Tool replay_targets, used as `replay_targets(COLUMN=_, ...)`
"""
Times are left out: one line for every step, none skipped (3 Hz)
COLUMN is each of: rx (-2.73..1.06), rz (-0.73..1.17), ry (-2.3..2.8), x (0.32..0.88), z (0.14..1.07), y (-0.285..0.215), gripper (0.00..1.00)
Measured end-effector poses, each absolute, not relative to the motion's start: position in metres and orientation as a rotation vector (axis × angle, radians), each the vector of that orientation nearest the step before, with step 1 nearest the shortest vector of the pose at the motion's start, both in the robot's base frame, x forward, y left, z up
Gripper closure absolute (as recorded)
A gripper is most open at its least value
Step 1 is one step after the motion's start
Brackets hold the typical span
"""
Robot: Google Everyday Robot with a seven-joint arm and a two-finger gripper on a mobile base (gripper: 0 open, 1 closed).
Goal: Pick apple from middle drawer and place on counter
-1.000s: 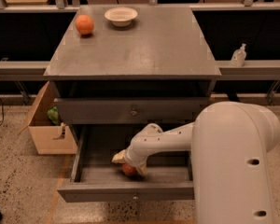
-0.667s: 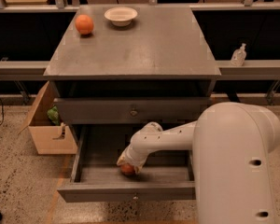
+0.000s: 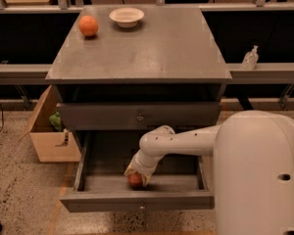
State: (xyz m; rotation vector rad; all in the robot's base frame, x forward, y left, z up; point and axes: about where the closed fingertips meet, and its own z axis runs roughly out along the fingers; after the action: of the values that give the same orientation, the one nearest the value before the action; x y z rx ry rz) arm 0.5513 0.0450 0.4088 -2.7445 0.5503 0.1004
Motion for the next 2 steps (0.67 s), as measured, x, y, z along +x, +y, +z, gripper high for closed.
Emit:
replay_targets(rx=-2.672, rz=0.09, ry=0.867, x=0.534, z=0.471, y=0.009, gripper=1.0)
replay_targets(rx=-2.529, rz=0.035, ry=1.148, x=0.519, z=0.539, y=-0.02, gripper=1.0)
